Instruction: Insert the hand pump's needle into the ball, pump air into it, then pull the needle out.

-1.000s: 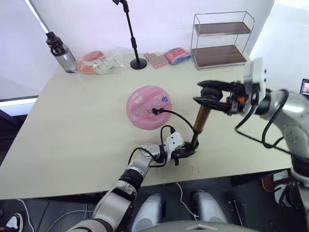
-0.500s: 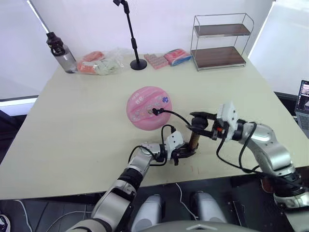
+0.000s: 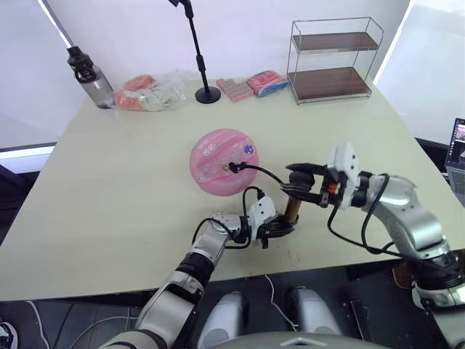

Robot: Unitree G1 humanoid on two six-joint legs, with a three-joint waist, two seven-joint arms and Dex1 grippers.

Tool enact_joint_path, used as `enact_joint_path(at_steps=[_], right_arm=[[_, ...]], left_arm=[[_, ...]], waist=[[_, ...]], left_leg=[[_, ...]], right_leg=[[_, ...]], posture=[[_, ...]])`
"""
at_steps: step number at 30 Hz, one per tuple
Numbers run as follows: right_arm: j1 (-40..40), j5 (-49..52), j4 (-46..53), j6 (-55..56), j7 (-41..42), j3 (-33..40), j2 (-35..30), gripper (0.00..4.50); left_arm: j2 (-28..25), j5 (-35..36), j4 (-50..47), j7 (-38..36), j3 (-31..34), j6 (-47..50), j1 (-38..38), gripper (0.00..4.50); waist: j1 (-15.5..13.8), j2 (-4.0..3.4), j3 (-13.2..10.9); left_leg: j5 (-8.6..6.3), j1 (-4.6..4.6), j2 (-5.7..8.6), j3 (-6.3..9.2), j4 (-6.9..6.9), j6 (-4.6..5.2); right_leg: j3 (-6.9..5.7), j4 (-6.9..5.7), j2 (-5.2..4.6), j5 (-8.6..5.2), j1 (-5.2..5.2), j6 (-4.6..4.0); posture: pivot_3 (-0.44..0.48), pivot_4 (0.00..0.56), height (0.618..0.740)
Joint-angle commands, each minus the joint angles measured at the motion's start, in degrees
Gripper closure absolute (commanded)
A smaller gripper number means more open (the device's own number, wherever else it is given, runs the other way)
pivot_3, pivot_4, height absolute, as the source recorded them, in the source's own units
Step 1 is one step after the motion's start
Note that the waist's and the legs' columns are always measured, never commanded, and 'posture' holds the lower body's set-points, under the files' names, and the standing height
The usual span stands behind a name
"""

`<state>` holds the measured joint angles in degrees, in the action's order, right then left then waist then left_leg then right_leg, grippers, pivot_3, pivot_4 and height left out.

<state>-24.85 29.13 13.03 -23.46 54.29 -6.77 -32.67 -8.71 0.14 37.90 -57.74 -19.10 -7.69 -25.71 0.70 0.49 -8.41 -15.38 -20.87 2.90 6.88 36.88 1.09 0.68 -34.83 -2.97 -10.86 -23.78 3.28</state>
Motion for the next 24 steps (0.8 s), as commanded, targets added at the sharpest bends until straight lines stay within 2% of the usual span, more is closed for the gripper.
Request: enact_joint_path(at_steps=[1, 10, 17, 21, 24], right_arm=[[-5.4, 7.7, 6.3, -5.5, 0.1, 5.9, -1.8, 2.73], [-16.5, 16.7, 6.8, -14.8, -1.7, 13.2, -5.2, 2.73], [-20.7, 19.8, 6.4, -18.3, -3.3, 15.2, -6.3, 2.73], [-18.0, 17.8, 6.8, -17.2, -2.8, 13.5, -6.1, 2.73], [-11.3, 11.6, 6.7, -12.6, -0.6, 8.7, -6.4, 2.73]], left_arm=[[-2.6, -2.9, 4.5, -0.2, -1.7, 4.6, 3.6, 3.39], [-2.9, -2.8, 4.5, -0.4, -1.8, 4.6, 3.8, 3.39], [-3.0, -2.8, 4.8, -0.3, -1.8, 4.5, 3.8, 3.39], [-2.9, -2.8, 5.0, -0.3, -1.8, 4.5, 3.8, 3.39], [-2.8, -2.8, 5.0, -0.1, -1.8, 4.4, 3.8, 3.39]], waist=[[0.0, 0.02, 0.0], [0.1, 0.13, -0.3], [0.0, 0.15, -0.4], [0.0, 0.16, -0.4], [0.0, 0.24, -0.3]], left_leg=[[0.00, -0.02, 0.00, 0.02, -0.04, 0.00], [-0.01, -0.06, 0.02, -0.03, -0.10, 0.01], [-0.01, -0.09, 0.01, -0.06, -0.10, 0.01], [-0.01, -0.10, 0.02, -0.09, -0.10, 0.01], [-0.01, -0.09, 0.02, -0.06, -0.10, 0.01]], right_leg=[[-0.02, 0.02, 0.00, -0.01, -0.02, -0.01], [0.01, 0.08, -0.10, -0.02, -0.05, -0.04], [0.03, 0.07, -0.12, -0.02, -0.09, -0.05], [0.06, 0.08, -0.13, -0.01, -0.11, -0.05], [0.03, 0.08, -0.13, -0.01, -0.09, -0.05]], posture=[[0.000, 0.150, 0.740], [0.000, 0.150, 0.740], [0.000, 0.150, 0.740], [0.000, 0.150, 0.740], [0.000, 0.150, 0.740]])
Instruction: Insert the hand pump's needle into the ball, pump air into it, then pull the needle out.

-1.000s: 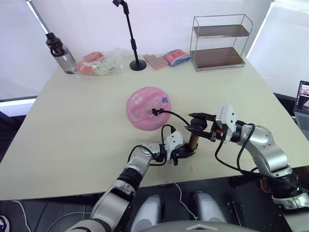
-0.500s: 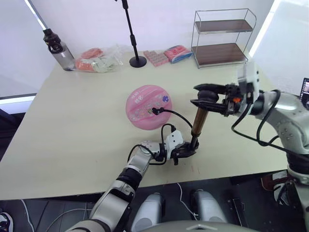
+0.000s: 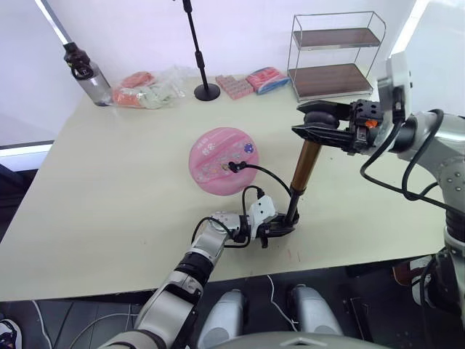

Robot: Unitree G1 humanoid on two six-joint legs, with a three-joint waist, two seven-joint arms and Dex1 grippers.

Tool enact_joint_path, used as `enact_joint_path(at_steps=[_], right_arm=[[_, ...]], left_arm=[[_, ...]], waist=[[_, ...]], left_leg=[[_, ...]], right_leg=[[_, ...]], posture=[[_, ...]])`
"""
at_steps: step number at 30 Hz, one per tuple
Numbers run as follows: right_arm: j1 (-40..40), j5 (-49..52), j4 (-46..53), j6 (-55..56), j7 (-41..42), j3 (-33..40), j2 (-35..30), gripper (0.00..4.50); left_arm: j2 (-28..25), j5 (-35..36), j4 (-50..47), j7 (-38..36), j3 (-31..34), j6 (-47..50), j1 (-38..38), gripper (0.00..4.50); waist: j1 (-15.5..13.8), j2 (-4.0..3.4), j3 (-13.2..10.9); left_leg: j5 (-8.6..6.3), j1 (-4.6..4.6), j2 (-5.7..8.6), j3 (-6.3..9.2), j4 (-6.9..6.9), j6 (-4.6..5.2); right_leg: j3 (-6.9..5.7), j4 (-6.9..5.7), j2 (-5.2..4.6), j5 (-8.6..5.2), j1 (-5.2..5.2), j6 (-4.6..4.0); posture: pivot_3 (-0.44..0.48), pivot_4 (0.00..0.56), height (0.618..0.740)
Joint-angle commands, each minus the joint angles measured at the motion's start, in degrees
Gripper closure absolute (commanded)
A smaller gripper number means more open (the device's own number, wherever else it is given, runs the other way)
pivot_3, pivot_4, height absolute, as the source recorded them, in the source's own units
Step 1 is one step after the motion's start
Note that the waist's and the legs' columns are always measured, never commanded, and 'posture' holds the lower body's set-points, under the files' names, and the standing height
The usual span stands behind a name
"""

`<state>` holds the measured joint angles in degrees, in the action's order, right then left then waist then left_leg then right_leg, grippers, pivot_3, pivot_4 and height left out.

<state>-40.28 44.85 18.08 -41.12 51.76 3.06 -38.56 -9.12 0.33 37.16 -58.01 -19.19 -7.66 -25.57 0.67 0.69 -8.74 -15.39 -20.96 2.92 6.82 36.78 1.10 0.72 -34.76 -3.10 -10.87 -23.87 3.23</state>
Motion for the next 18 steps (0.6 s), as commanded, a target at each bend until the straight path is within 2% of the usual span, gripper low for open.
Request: enact_joint_path(at_steps=[1, 6, 18], right_arm=[[6.3, -6.3, 1.1, 6.9, 2.5, -2.8, -0.5, 2.73], [14.9, -15.3, -4.1, 16.2, 4.4, -10.1, 1.5, 2.73], [23.0, -23.5, -13.3, 25.7, 3.8, -16.1, 8.2, 2.73]], left_arm=[[-2.4, -3.0, 5.7, 0.2, -1.7, 4.4, 3.7, 3.39], [-2.4, -2.9, 5.3, 0.6, -1.9, 4.5, 4.0, 3.39], [-2.8, -2.6, 3.5, 0.7, -2.2, 5.2, 5.0, 3.39]], waist=[[0.0, 0.03, 0.1], [0.2, 0.33, 0.4], [0.3, 0.43, 0.9]], left_leg=[[0.00, 0.04, 0.00, 0.00, -0.01, 0.00], [-0.03, 0.32, 0.02, -0.24, 0.03, 0.05], [-0.09, 0.39, 0.08, -0.19, 0.03, 0.08]], right_leg=[[-0.01, 0.00, 0.01, 0.00, 0.03, 0.00], [0.18, -0.01, 0.01, 0.00, 0.24, 0.03], [0.17, -0.05, 0.00, -0.03, 0.31, 0.00]], posture=[[0.000, 0.150, 0.740], [0.000, 0.150, 0.740], [0.000, 0.150, 0.740]])
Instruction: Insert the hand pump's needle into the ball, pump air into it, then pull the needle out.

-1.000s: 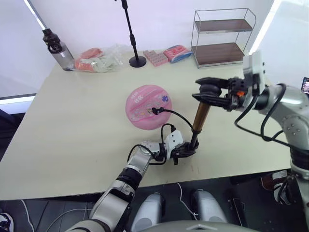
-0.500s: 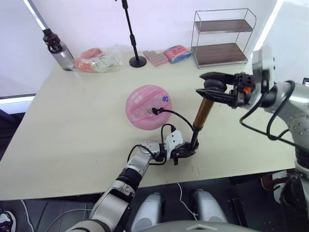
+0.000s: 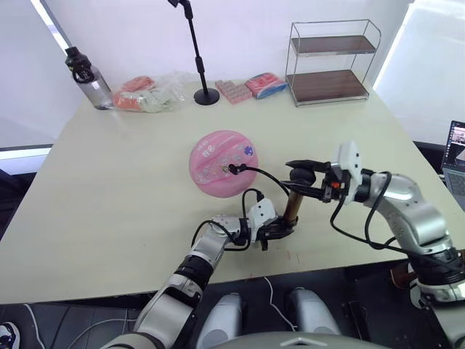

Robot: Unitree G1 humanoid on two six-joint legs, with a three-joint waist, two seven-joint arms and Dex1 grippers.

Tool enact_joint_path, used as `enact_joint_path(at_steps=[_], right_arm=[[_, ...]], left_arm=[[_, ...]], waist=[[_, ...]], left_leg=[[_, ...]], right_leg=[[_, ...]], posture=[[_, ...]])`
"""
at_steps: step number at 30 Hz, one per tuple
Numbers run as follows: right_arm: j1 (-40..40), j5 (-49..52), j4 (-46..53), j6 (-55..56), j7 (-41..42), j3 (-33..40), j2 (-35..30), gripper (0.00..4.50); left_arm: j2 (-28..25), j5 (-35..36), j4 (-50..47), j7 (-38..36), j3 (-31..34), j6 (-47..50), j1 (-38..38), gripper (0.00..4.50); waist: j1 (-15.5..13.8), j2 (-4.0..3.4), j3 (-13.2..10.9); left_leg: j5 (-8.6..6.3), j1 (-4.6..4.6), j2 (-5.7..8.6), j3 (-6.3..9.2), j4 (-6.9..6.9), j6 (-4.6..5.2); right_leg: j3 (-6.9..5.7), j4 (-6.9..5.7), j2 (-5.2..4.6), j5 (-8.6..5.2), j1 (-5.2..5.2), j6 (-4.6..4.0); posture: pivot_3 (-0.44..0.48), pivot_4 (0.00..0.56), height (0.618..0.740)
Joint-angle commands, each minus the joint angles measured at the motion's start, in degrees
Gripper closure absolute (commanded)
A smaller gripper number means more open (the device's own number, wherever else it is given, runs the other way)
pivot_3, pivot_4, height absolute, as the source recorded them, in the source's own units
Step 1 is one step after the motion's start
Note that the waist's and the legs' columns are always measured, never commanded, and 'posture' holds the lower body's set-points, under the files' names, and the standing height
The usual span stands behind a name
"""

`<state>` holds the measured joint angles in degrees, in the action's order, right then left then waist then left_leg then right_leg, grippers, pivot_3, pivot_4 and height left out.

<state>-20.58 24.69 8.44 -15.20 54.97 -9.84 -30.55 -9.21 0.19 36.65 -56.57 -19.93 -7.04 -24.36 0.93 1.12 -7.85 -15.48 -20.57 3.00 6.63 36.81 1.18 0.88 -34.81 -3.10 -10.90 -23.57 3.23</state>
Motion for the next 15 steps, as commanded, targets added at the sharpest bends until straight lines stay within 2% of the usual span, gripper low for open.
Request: enact_joint_path(at_steps=[1, 8, 15], right_arm=[[3.8, -3.5, -3.6, 0.0, 1.0, -3.5, 0.3, 2.73], [1.2, -0.1, 0.0, -1.4, 1.9, 0.0, 0.2, 2.73], [-7.6, 11.0, 9.2, -12.7, 2.3, 7.0, -3.3, 2.73]], left_arm=[[-2.7, -2.4, 3.8, -0.8, -1.4, 4.7, 3.8, 3.39], [-3.0, -2.4, 3.9, -1.1, -1.7, 4.9, 3.5, 3.39], [-3.5, -2.6, 4.1, -1.5, -2.2, 4.6, 3.9, 3.39]], waist=[[0.0, -0.07, 0.1], [0.0, -0.12, 0.3], [0.0, -0.40, 0.2]], left_leg=[[-0.01, 0.00, 0.03, 0.01, 0.00, 0.01], [-0.18, 0.02, 0.23, 0.44, 0.00, 0.06], [-0.32, -0.27, 0.86, 1.00, 0.00, 0.24]], right_leg=[[0.00, -0.01, -0.01, -0.02, 0.00, -0.02], [-0.23, -0.13, -0.14, -0.38, 0.13, -0.05], [-0.81, -0.26, -0.88, -0.74, 0.07, -0.10]], posture=[[0.000, 0.150, 0.740], [0.000, 0.150, 0.740], [0.000, 0.150, 0.740]])
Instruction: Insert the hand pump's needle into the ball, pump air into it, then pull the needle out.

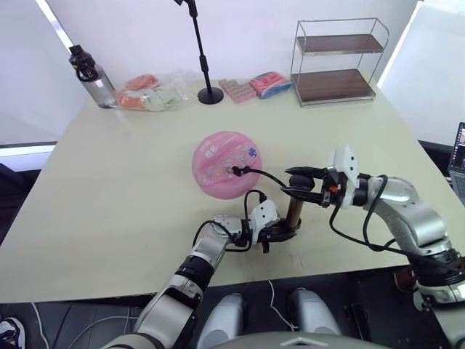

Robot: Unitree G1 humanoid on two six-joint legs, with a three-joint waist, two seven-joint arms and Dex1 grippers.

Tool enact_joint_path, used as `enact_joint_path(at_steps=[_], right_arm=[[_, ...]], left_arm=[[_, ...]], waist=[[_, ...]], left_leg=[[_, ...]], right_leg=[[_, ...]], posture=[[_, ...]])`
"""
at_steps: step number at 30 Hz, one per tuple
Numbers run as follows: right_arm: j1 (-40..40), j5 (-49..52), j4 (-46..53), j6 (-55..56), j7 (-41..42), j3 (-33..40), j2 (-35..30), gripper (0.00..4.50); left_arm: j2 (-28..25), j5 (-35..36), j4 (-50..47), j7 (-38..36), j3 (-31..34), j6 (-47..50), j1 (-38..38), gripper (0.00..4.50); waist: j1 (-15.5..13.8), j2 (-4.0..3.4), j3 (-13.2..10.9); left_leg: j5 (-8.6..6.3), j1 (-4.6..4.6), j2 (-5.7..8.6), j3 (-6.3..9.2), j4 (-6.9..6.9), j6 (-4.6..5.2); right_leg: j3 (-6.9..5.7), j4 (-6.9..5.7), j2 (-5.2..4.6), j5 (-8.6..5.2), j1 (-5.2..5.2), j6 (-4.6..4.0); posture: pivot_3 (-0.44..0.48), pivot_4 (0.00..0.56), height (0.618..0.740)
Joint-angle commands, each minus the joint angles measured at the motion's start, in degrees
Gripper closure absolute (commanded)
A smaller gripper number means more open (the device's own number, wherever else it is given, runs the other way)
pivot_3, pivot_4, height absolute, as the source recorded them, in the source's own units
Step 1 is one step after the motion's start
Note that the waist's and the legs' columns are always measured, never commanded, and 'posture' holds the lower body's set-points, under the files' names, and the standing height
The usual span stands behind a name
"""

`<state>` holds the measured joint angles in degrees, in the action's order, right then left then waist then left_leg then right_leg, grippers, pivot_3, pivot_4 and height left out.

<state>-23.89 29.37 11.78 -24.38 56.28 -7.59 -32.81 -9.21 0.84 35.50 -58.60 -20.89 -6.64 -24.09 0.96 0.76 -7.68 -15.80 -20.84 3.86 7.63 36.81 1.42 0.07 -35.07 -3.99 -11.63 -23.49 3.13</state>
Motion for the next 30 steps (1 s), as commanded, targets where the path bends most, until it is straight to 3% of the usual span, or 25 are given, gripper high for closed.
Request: enact_joint_path(at_steps=[1, 10, 17, 22, 30], right_arm=[[-5.9, 7.7, 6.5, -5.0, 1.0, 5.9, -1.7, 2.73], [-14.7, 16.7, 8.3, -11.9, 0.3, 14.4, -5.7, 2.73], [-15.4, 21.6, 9.8, -13.8, -0.6, 17.1, -6.0, 2.73], [-4.7, 11.4, 10.6, -6.9, 0.8, 9.1, -5.1, 2.73], [7.5, -3.1, 1.6, 10.4, 3.1, -0.2, -1.1, 2.73]], left_arm=[[-3.5, -3.3, 5.3, 0.5, -1.3, 4.2, 3.6, 3.39], [-4.1, -3.0, 5.2, 0.5, -1.7, 4.0, 3.4, 3.39], [-4.1, -3.1, 5.8, 0.6, -1.8, 3.6, 2.9, 3.39], [-3.7, -3.1, 6.4, 0.7, -2.1, 3.4, 2.2, 3.39], [-3.8, -3.0, 7.0, 0.8, -2.1, 3.3, 1.4, 3.39]], waist=[[-0.1, -0.03, 0.0], [-0.1, -0.08, -0.1], [-0.2, -0.14, -0.1], [-0.3, -0.07, 0.0], [-0.1, -0.09, 0.3]], left_leg=[[-0.07, -0.04, 0.14, 0.07, 0.00, 0.09], [-0.19, -0.20, 0.74, 0.77, 0.04, 0.09], [-0.27, -0.19, 1.08, 1.52, 0.11, 0.19], [-0.19, -0.18, 1.13, 2.24, 0.18, -0.09], [-0.57, 0.92, 1.15, 2.90, 0.25, -0.28]], right_leg=[[-0.08, -0.01, -0.14, -0.14, 0.01, 0.00], [-0.59, -0.07, -0.96, -0.61, 0.18, 0.15], [-1.13, -0.88, -1.34, -1.24, 0.18, 0.07], [-1.81, -0.91, -1.25, -1.45, 0.46, 0.03], [-2.43, -1.24, -1.16, -2.30, 1.67, 0.24]], posture=[[0.000, 0.150, 0.740], [0.000, 0.150, 0.740], [0.000, 0.150, 0.740], [0.000, 0.150, 0.740], [0.000, 0.150, 0.740]])
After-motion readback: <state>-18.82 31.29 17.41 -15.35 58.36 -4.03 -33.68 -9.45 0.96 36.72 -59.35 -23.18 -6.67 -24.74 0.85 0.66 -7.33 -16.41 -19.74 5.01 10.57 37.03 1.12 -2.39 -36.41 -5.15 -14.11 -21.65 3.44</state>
